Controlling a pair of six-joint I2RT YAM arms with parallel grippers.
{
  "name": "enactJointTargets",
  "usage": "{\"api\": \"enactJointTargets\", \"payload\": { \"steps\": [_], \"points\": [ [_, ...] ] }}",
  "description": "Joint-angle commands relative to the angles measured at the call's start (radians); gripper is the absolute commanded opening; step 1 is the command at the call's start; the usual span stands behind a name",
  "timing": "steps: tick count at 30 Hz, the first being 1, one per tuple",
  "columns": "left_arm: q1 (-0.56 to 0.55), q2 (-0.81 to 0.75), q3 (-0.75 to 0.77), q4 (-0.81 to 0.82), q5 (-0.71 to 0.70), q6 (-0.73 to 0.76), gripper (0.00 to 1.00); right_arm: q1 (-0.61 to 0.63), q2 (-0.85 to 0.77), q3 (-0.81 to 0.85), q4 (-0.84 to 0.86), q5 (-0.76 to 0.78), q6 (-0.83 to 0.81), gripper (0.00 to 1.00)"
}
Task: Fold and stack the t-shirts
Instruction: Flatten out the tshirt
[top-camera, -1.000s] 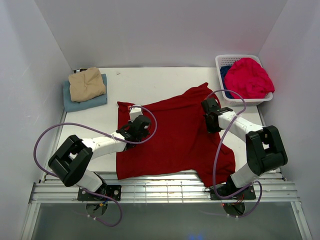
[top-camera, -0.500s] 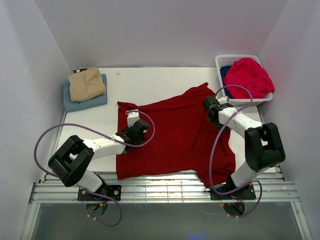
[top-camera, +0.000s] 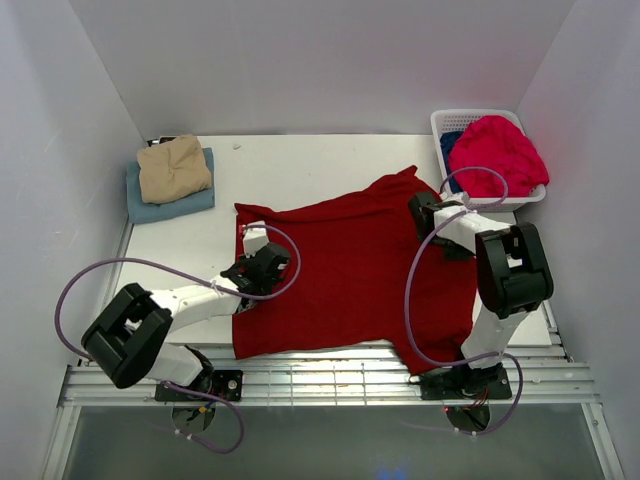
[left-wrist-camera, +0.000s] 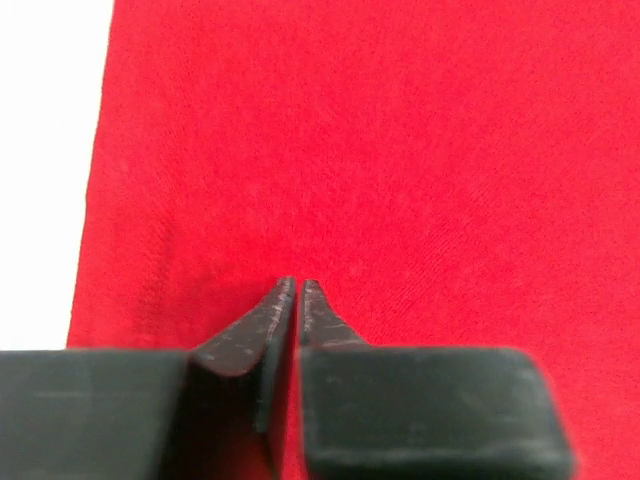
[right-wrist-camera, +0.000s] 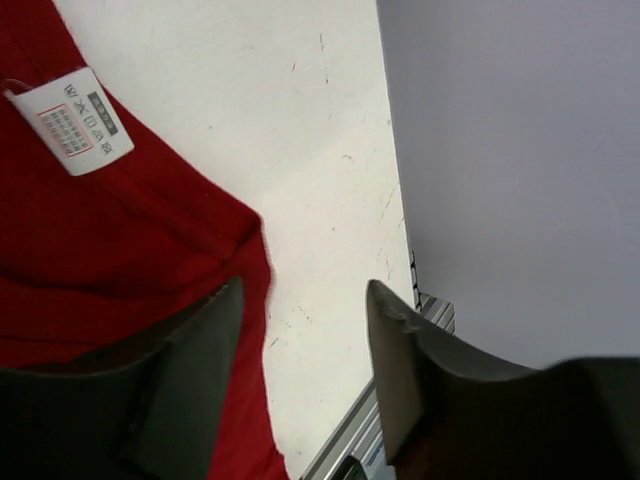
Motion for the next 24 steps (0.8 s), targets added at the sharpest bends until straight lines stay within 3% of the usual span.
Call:
{"api": "enactJointTargets", "payload": {
  "steps": [1,2,3,6,9,11,12,13,15,16,17,19,20,24],
  "points": [
    [0.01,-0.118,0.022,0.013,-0.069,0.026,0.2,0.001,-0.095,0.08,0.032,0.076,-0.012,0.62],
    [0.014,-0.131,0.031,0.02,-0.078,0.038,0.25,0.001,-0.152,0.089,0.048,0.063,-0.059,0.66],
    [0.017,-0.144,0.048,0.03,-0.082,0.061,0.56,0.002,-0.187,0.095,0.105,0.006,-0.093,0.67],
    [0.031,-0.161,0.091,0.04,-0.096,0.091,0.89,0.007,-0.333,0.089,0.209,-0.183,-0.217,0.79],
    [0.062,-0.131,0.126,0.058,-0.093,0.123,0.93,0.007,-0.451,0.049,0.359,-0.463,-0.305,0.8],
    [0.101,-0.088,0.135,0.081,-0.079,0.137,0.92,0.006,-0.488,0.029,0.441,-0.657,-0.321,0.74],
    [0.118,-0.073,0.139,0.083,-0.049,0.141,0.91,0.006,-0.484,0.037,0.449,-0.707,-0.314,0.64],
    [0.135,-0.056,0.148,0.116,-0.037,0.143,0.89,0.006,-0.471,0.047,0.45,-0.762,-0.313,0.43],
    [0.175,-0.007,0.163,0.136,-0.02,0.149,0.73,0.006,-0.404,0.1,0.437,-0.905,-0.313,0.14],
    [0.18,0.007,0.18,0.141,-0.021,0.154,0.65,0.006,-0.378,0.118,0.434,-0.947,-0.302,0.08],
    [0.186,0.019,0.188,0.148,-0.024,0.164,0.44,0.007,-0.323,0.135,0.438,-1.03,-0.304,0.08],
    [0.189,0.041,0.204,0.155,-0.024,0.167,0.18,0.007,-0.272,0.166,0.467,-1.115,-0.31,0.08],
    [0.191,0.044,0.206,0.158,-0.021,0.166,0.0,0.007,-0.219,0.176,0.496,-1.169,-0.307,0.08],
    [0.192,0.046,0.202,0.161,-0.004,0.152,0.0,0.007,-0.05,0.303,0.522,-1.321,-0.284,0.08]
  ]
}}
